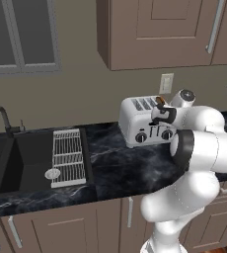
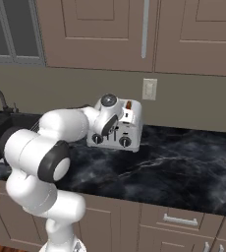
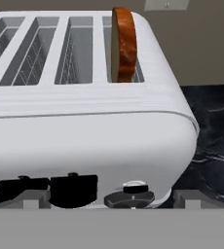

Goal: Start the toaster. Once the lever pops up, take the bread to the plate on the dining counter.

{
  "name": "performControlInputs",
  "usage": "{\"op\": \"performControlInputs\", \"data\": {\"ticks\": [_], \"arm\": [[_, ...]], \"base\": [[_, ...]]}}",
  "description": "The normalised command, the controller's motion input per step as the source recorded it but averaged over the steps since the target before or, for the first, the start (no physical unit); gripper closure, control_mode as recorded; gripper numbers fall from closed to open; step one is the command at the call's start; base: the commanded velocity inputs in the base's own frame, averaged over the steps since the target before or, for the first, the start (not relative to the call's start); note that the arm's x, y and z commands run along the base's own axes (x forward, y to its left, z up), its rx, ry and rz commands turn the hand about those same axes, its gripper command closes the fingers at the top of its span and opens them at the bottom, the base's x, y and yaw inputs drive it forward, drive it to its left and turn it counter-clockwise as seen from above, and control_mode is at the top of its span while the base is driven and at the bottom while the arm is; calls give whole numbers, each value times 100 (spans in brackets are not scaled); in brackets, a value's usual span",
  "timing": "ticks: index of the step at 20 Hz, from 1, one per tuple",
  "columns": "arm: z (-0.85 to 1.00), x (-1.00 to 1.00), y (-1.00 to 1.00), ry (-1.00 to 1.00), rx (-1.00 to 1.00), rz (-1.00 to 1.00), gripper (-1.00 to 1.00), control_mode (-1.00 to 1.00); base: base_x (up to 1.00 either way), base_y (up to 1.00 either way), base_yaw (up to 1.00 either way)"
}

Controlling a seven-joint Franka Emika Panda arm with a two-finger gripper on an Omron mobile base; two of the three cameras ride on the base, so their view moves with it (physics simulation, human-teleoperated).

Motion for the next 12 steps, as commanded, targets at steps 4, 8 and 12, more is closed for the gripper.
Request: {"op": "performControlInputs", "data": {"ticks": [4, 8, 12], "arm": [[-17, 2, 0, 0, 0, 0, -100, -100], [-12, 3, -5, 0, 0, 0, -100, -100], [-1, 4, -6, 0, 0, 0, -100, -100]], "base": [[0, 0, 0], [0, 0, 0], [0, 0, 0]]}}
